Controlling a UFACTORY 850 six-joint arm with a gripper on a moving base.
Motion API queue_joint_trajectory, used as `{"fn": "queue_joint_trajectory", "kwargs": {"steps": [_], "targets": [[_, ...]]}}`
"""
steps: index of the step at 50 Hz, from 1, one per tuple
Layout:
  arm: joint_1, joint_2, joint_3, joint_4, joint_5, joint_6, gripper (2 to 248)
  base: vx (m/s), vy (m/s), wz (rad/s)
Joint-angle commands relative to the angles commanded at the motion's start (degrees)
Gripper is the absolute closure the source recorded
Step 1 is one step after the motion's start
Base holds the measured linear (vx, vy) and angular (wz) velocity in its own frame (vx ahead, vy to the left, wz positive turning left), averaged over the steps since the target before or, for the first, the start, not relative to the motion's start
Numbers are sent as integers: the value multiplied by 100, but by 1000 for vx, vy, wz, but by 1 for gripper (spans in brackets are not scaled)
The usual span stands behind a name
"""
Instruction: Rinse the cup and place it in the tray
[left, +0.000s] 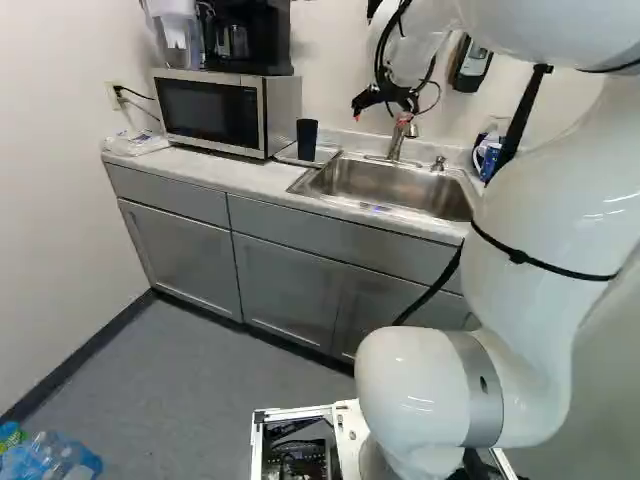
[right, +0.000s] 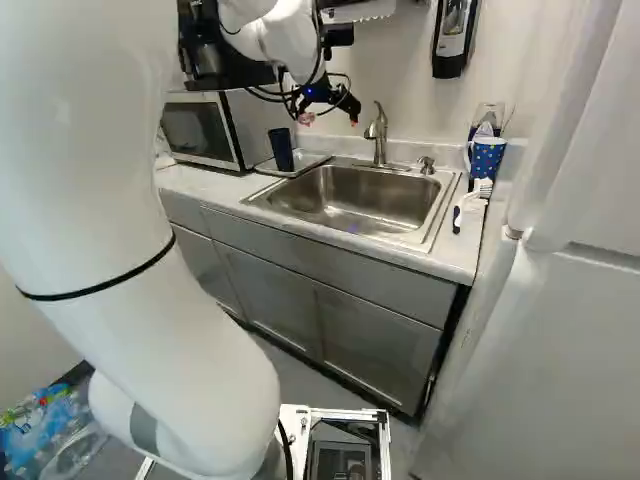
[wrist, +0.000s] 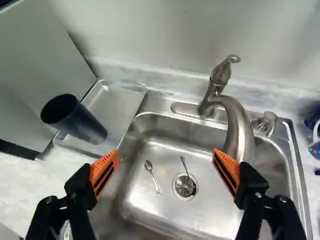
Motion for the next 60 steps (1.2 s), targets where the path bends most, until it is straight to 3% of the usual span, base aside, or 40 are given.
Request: {"fn": "queue_joint_trajectory", "kwargs": {"steps": [21, 50, 60], "targets": [[-89, 624, 625, 0, -821, 0, 3, 0, 0, 0], [-650, 918, 907, 0, -813, 0, 3, 0, 0, 0], [-692, 924, 912, 0, -813, 0, 3, 0, 0, 0]]}}
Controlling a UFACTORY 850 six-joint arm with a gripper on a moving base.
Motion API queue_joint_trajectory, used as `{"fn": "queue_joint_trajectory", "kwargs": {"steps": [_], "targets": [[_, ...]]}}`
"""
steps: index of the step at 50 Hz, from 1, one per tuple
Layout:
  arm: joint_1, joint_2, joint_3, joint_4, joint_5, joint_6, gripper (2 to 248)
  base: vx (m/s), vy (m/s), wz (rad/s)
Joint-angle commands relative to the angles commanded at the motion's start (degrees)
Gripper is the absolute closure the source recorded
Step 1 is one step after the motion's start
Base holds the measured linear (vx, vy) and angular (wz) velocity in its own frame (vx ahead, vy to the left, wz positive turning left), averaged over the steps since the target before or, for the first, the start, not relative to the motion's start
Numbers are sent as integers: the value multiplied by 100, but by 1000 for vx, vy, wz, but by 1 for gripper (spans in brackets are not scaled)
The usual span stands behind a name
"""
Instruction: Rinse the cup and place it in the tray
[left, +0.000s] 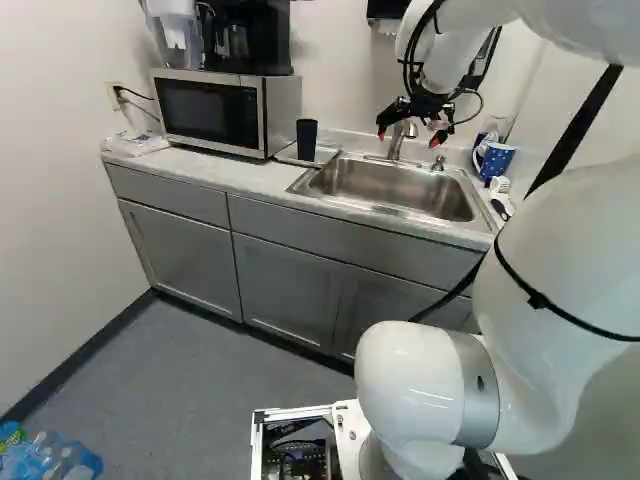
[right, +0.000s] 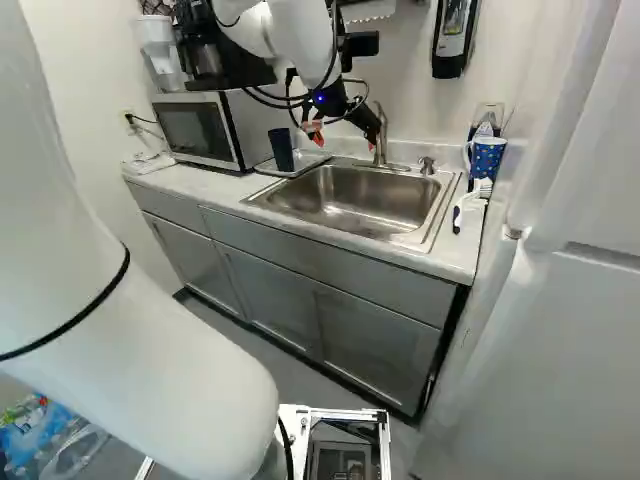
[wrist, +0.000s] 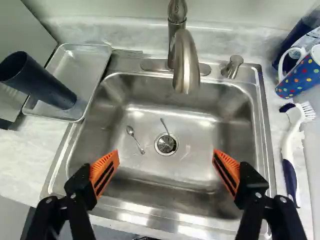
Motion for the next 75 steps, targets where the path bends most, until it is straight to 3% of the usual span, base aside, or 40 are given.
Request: {"fn": "queue_joint_trajectory", "kwargs": {"steps": [41, 75], "targets": [[0, 0, 0, 0, 0, 0, 3, 0, 0, 0], [0, 0, 0, 0, 0, 0, 3, -22, 41, -2]]}}
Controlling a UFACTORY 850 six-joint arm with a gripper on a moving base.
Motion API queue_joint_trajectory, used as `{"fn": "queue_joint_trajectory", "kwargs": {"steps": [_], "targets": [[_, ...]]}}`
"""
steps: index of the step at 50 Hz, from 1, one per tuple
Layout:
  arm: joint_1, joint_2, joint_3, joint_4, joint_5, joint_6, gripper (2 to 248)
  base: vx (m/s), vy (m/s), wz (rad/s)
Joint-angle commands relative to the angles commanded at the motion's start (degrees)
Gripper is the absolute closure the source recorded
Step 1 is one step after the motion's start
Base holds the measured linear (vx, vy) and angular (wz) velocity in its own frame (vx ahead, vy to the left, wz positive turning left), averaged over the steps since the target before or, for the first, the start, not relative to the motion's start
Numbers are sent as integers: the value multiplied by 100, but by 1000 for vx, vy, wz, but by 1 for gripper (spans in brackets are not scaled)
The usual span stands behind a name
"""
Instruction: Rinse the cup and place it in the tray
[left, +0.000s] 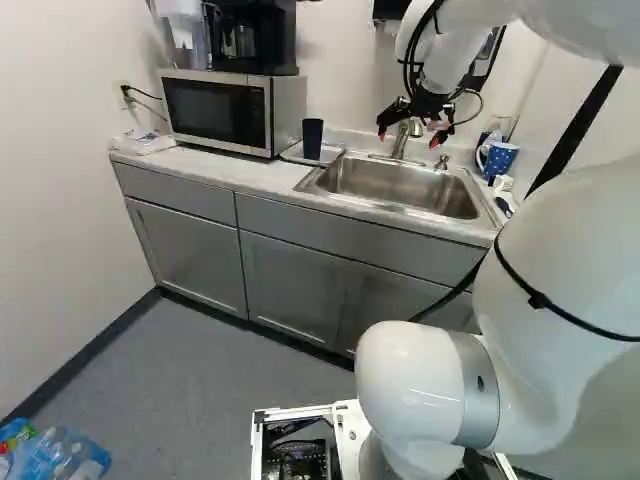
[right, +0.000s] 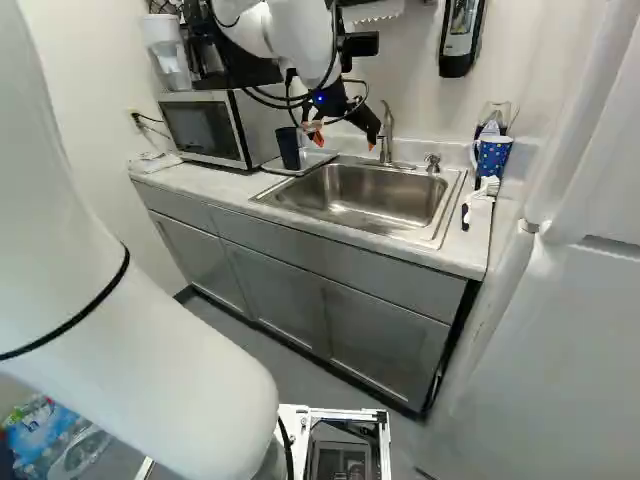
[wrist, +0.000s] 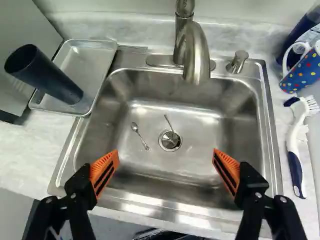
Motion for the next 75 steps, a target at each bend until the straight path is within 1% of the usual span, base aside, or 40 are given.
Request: {"fn": "queue_joint_trajectory", "kwargs": {"steps": [17, 52, 75], "targets": [[0, 0, 0, 0, 0, 0, 3, -76, 46, -126], [0, 0, 0, 0, 0, 0, 3, -96, 47, -192], [0, 0, 0, 0, 0, 0, 3, -103, 77, -21]]}}
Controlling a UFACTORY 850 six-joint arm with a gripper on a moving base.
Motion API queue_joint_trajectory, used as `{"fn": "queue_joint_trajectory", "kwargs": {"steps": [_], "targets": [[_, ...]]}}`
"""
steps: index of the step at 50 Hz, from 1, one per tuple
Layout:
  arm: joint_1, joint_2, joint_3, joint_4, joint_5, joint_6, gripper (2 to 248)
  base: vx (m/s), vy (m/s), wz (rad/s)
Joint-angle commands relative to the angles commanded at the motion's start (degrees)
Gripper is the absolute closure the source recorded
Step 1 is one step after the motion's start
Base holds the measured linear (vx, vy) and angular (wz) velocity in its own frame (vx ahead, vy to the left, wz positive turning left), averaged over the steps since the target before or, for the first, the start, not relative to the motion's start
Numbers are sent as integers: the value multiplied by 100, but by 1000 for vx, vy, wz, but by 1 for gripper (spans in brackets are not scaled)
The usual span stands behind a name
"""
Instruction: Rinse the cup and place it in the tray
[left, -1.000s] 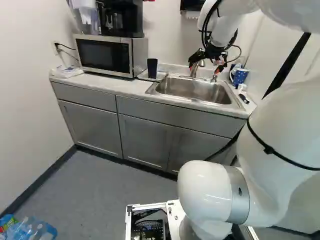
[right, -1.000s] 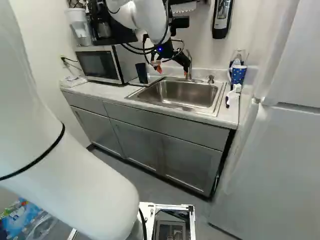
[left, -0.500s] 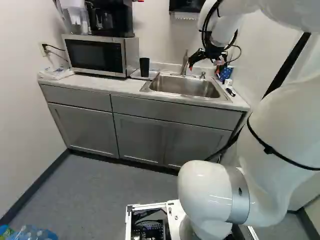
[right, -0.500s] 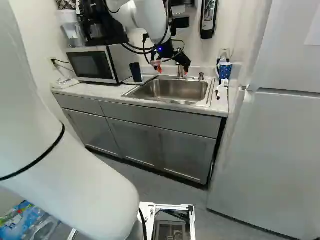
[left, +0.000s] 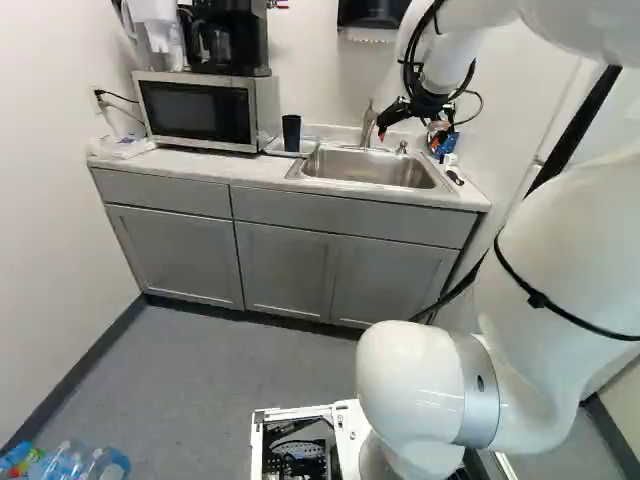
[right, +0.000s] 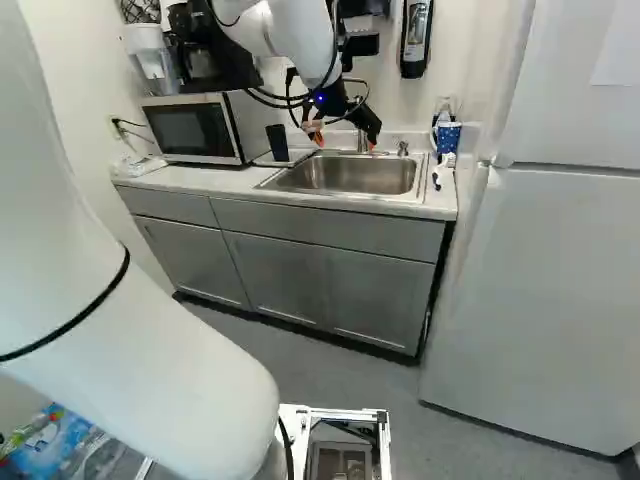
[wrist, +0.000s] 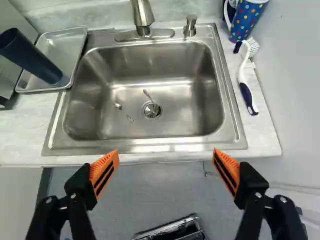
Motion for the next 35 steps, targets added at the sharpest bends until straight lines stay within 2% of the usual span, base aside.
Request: {"fn": "queue_joint_trajectory", "kwargs": {"steps": [35], "targets": [[0, 0, 0, 0, 0, 0, 3, -107, 86, -13]]}}
